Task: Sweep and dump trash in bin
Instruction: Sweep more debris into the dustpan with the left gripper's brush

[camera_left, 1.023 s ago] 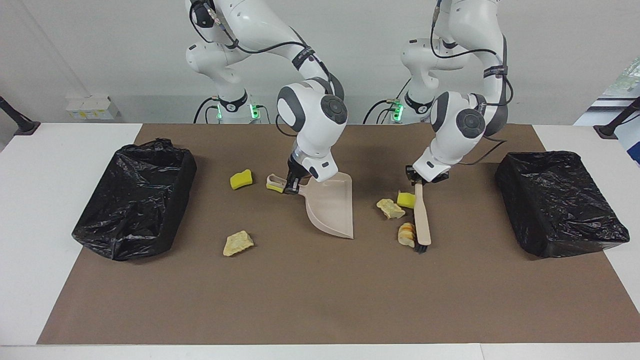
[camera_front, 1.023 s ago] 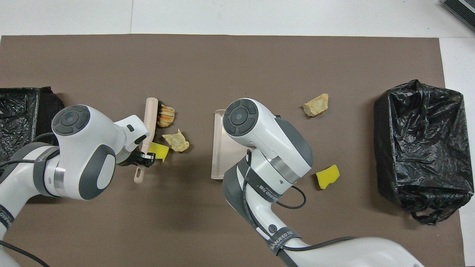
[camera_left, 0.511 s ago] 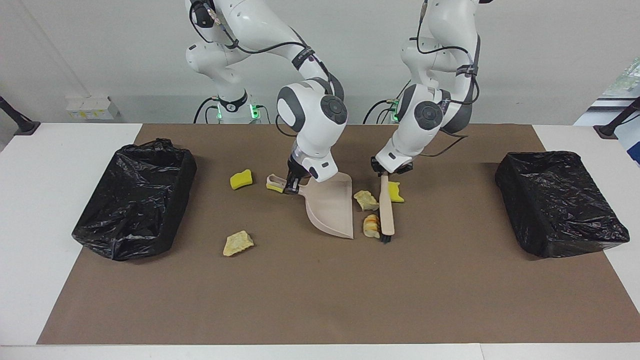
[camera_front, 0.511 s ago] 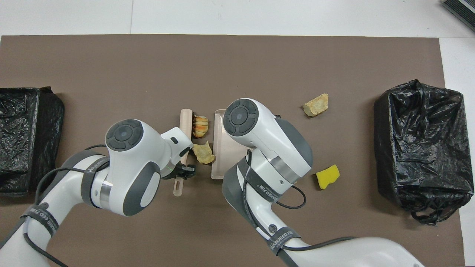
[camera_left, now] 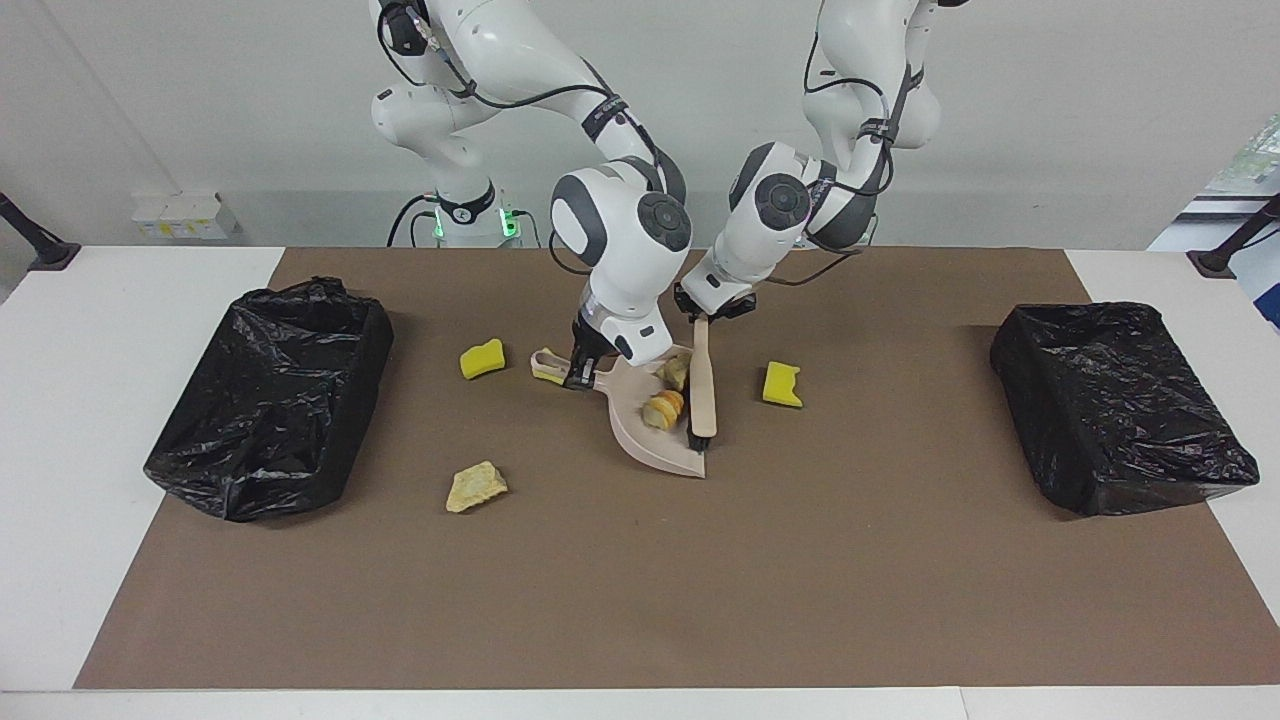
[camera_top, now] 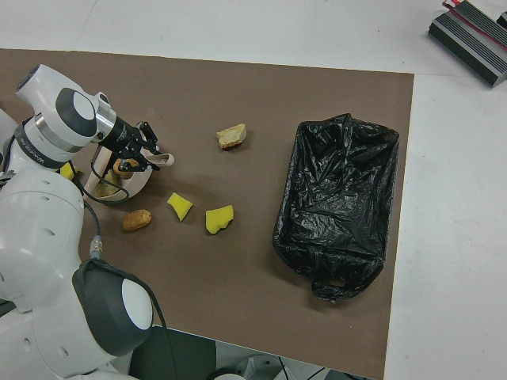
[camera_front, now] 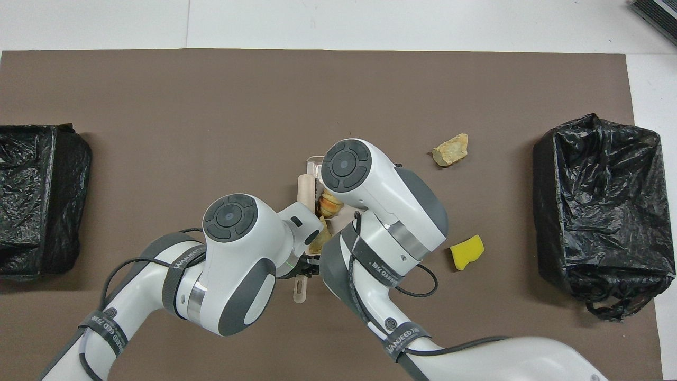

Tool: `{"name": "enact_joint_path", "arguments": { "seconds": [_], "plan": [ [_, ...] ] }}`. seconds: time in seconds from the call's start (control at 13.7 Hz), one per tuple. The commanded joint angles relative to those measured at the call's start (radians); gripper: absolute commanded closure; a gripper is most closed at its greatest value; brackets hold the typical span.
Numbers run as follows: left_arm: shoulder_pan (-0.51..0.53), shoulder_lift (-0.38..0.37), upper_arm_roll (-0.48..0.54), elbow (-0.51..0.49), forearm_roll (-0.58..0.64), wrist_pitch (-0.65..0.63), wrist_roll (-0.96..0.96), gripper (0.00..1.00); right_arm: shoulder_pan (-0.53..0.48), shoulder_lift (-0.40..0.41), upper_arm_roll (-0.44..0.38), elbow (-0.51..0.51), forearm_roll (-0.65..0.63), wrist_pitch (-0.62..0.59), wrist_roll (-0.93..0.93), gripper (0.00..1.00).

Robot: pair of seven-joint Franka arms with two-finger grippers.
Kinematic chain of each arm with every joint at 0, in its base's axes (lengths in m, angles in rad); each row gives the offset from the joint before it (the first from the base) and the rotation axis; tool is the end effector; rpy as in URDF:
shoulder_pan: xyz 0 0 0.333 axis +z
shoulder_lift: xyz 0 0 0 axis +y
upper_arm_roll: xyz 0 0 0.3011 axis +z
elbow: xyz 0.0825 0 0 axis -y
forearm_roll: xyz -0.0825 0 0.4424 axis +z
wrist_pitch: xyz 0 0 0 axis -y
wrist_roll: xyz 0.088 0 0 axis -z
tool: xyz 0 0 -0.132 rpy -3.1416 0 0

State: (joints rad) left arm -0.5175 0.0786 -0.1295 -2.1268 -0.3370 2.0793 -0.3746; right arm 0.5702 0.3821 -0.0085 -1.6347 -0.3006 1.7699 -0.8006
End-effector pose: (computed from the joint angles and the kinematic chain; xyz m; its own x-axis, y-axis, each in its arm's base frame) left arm 0.4516 -0.3714 0.2927 0.9646 -0.1108 -0.2395 -0.0620 -0.9773 0.2024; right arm 0.5920 0.3338 0.3204 0.1048 0.9232 -0.3698 0.9939 -0.1100 0.0068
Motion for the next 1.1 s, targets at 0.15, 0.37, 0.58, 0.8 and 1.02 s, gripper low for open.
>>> {"name": "enact_joint_path", "arguments": {
  "seconds": [0.15, 0.37, 0.58, 0.8, 1.02],
  "plan": [
    [0.063, -0.155, 0.025, -0.004, -0.010, -0.174, -0.012, 1.00, -0.013, -0.023, 0.010, -0.033, -0.017, 0.020, 0.024, 1.00],
    [0.085, -0.221, 0.027, -0.056, 0.092, -0.266, -0.041, 1.00, -0.016, -0.025, 0.010, -0.045, -0.015, 0.039, 0.024, 1.00],
    [0.166, -0.318, 0.025, -0.206, 0.157, -0.249, -0.055, 1.00, -0.029, -0.063, 0.010, -0.172, 0.021, 0.208, 0.038, 1.00],
    [0.224, -0.342, 0.025, -0.280, 0.194, -0.202, -0.055, 1.00, -0.055, -0.094, 0.012, -0.279, 0.032, 0.359, 0.047, 1.00],
    [0.226, -0.333, 0.022, -0.337, 0.194, -0.104, -0.066, 1.00, -0.056, -0.098, 0.012, -0.289, 0.041, 0.379, 0.049, 1.00]
  ]
}}
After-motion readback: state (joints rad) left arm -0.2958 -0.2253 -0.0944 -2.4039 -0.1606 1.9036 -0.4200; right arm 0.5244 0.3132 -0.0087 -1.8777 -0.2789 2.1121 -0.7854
